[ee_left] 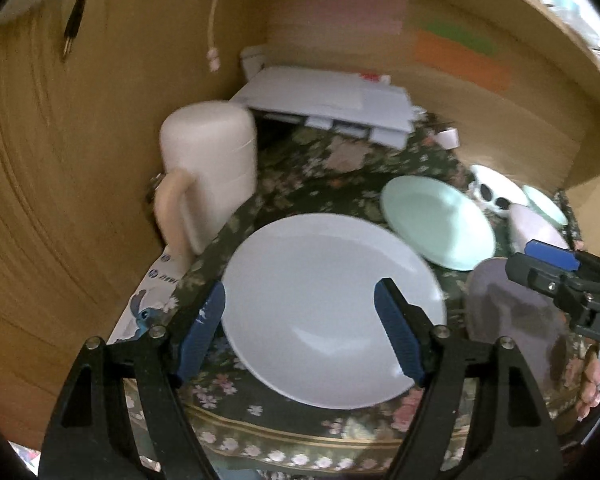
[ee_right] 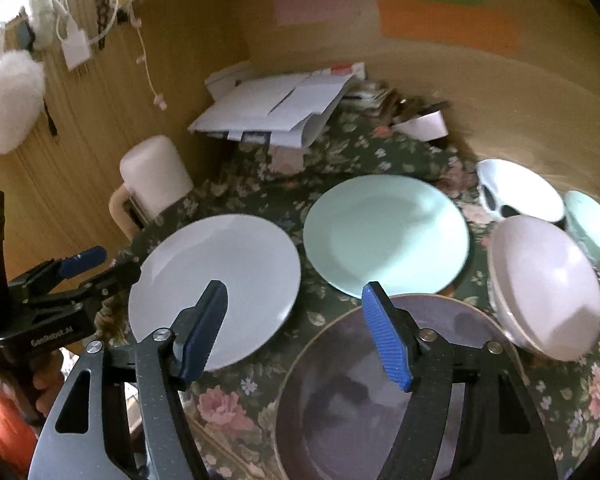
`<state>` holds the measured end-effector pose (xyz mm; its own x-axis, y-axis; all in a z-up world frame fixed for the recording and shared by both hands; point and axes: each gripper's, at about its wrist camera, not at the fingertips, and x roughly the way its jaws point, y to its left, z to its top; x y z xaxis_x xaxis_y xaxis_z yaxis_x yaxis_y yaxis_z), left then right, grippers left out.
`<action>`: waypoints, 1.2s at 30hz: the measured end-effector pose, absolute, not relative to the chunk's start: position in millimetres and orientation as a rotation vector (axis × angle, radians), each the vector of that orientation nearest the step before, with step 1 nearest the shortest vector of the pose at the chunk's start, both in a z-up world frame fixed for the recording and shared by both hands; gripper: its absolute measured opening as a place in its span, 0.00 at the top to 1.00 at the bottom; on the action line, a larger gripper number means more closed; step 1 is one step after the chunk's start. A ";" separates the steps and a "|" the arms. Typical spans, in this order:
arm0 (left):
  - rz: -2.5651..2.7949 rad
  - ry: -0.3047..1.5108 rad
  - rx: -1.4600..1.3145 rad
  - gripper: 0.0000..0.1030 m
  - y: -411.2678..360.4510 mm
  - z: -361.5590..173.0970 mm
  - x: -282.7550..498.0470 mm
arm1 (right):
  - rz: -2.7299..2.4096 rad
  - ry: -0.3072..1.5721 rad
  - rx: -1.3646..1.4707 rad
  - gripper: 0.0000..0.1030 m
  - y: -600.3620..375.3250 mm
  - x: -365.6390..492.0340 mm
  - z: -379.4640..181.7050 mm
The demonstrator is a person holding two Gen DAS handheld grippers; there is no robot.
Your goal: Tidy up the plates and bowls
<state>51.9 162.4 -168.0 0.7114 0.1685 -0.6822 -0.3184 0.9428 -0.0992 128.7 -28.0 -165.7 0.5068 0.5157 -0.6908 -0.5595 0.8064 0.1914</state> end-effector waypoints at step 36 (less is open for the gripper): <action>0.243 0.924 -0.357 0.66 206.6 -234.2 74.7 | 0.759 1.102 -0.192 0.62 54.7 188.8 -241.2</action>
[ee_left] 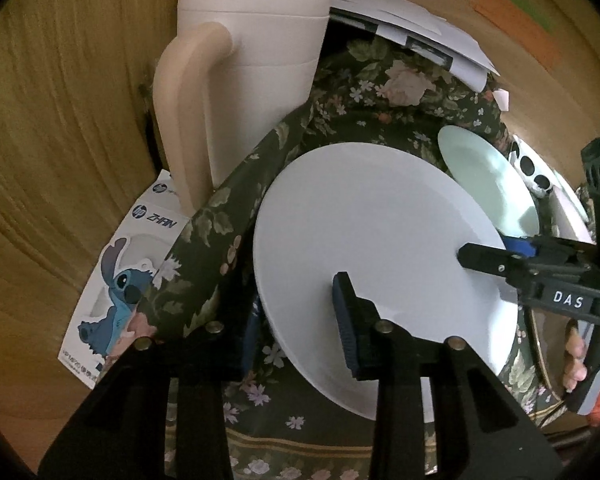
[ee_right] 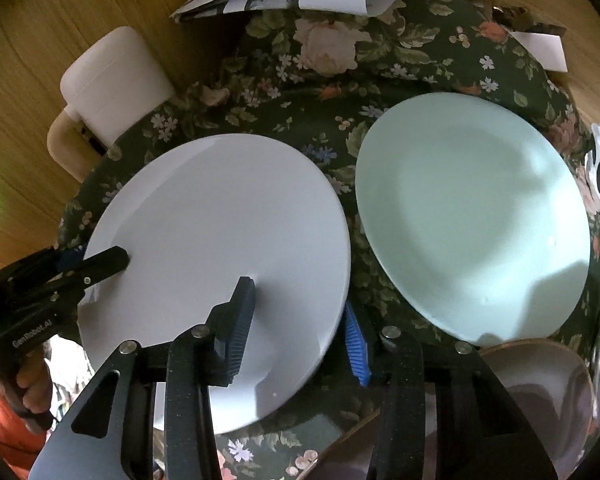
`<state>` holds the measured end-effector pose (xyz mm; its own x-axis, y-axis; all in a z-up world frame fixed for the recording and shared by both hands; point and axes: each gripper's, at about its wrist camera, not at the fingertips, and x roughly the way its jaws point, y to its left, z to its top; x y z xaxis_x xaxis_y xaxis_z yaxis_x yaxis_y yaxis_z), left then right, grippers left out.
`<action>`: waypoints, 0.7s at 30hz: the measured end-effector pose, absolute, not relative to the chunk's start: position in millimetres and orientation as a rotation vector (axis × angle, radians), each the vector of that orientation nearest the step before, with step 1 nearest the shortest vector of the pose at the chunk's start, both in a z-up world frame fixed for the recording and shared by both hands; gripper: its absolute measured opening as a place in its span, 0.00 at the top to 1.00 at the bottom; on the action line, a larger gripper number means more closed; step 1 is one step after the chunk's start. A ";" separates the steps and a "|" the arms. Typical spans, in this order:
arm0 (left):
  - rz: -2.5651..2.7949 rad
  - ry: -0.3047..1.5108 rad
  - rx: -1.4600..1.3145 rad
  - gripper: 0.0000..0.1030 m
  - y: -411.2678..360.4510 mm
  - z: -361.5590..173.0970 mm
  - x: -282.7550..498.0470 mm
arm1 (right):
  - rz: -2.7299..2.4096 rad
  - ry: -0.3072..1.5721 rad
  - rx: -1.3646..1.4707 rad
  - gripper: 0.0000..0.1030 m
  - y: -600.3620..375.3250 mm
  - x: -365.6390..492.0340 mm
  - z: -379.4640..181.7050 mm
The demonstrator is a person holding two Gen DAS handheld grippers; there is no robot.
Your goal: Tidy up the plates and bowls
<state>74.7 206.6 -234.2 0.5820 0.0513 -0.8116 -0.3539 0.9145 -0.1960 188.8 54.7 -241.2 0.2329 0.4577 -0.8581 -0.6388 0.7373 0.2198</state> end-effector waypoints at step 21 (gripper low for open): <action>0.207 0.872 -0.276 0.66 184.1 -208.8 51.8 | 0.721 1.050 -0.162 0.63 32.4 166.8 -218.3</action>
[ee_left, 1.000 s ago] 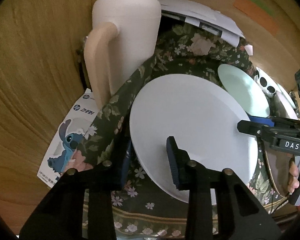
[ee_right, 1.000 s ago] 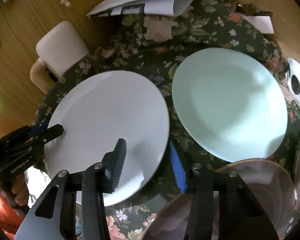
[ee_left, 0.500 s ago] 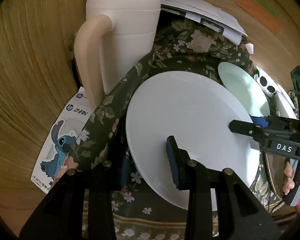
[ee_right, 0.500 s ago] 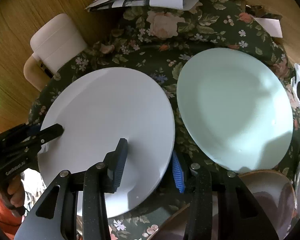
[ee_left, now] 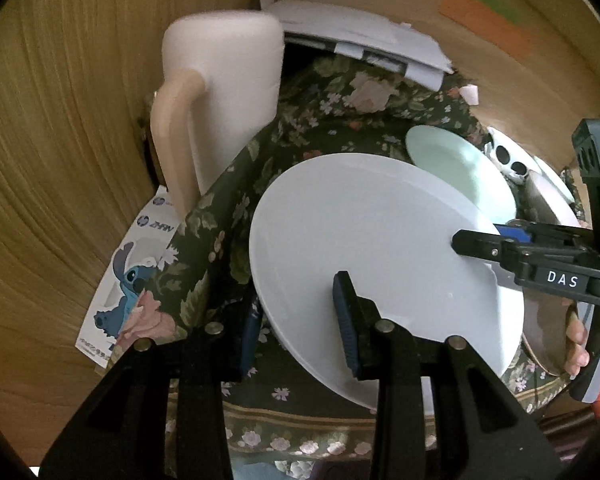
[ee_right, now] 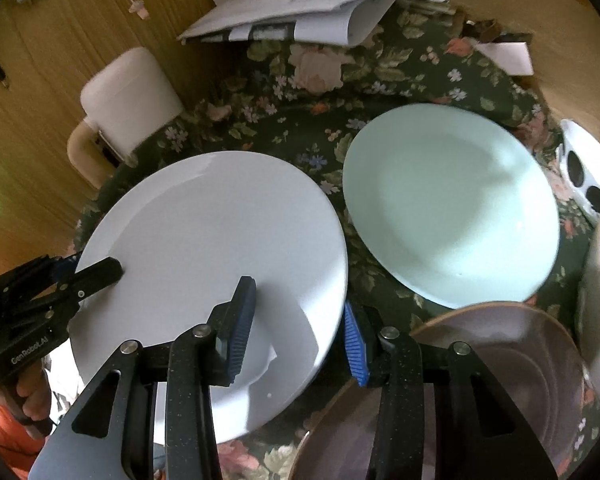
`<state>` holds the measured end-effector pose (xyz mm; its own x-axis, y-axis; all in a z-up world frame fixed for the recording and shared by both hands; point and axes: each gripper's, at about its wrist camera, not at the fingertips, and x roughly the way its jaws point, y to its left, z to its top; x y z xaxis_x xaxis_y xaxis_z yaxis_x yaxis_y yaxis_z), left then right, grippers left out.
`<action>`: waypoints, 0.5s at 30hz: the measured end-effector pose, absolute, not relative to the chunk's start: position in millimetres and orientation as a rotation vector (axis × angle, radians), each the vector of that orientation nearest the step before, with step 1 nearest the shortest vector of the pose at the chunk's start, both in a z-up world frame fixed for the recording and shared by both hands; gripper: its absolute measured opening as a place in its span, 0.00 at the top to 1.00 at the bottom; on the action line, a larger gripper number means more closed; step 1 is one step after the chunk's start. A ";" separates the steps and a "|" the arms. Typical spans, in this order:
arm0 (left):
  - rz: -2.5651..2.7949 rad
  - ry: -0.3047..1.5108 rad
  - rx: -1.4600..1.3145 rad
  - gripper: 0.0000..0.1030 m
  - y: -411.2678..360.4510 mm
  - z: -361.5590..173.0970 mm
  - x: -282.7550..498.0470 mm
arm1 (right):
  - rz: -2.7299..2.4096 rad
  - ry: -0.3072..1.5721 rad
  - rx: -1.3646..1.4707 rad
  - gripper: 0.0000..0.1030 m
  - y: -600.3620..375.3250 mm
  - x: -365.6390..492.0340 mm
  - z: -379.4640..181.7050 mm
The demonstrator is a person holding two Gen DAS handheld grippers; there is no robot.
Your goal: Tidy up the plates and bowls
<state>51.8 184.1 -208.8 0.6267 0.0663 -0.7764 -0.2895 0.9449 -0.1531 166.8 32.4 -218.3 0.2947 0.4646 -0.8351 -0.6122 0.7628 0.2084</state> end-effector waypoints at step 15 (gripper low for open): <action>0.133 0.755 -0.241 0.66 149.6 -167.5 43.4 | 0.638 0.911 -0.145 0.63 -16.2 133.1 -167.1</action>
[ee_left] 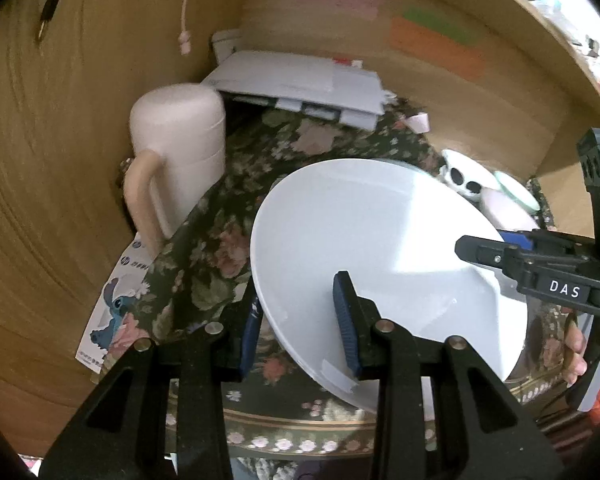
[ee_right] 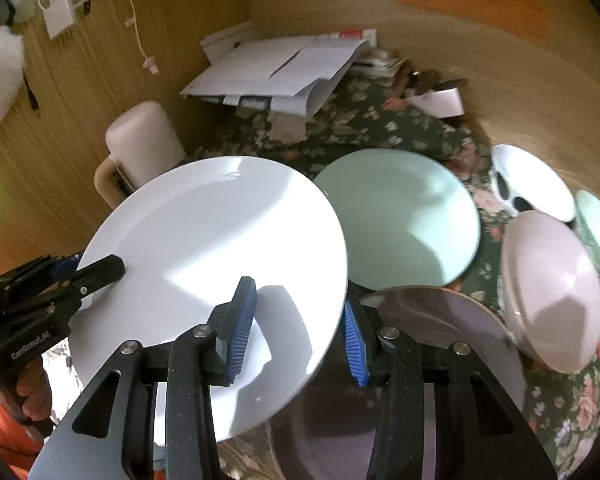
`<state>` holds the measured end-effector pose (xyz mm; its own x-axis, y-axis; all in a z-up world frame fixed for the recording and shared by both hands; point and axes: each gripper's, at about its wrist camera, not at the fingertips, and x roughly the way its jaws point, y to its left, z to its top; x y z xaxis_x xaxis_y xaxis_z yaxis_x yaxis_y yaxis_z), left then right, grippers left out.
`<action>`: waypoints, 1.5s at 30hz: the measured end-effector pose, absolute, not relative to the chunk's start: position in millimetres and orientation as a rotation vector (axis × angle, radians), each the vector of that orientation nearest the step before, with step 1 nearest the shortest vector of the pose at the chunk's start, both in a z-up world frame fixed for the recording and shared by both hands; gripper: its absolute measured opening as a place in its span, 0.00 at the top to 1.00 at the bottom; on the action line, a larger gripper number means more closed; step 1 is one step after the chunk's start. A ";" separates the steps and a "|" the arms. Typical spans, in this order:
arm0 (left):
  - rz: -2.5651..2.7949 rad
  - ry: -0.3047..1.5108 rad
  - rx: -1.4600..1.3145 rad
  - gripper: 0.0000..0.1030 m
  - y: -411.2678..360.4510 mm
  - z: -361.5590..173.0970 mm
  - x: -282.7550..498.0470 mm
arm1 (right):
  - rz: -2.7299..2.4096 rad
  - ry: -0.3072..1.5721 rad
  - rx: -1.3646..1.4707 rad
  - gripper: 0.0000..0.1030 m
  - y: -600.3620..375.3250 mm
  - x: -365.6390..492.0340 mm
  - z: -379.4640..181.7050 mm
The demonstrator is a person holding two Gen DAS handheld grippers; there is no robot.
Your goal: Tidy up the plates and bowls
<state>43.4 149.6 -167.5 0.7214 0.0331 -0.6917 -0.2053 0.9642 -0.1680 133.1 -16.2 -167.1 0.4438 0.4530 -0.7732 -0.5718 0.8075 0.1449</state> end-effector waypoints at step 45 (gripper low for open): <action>-0.082 0.858 -0.137 0.66 26.7 -195.1 76.7 | 0.436 0.966 0.093 0.63 -157.1 112.7 -205.1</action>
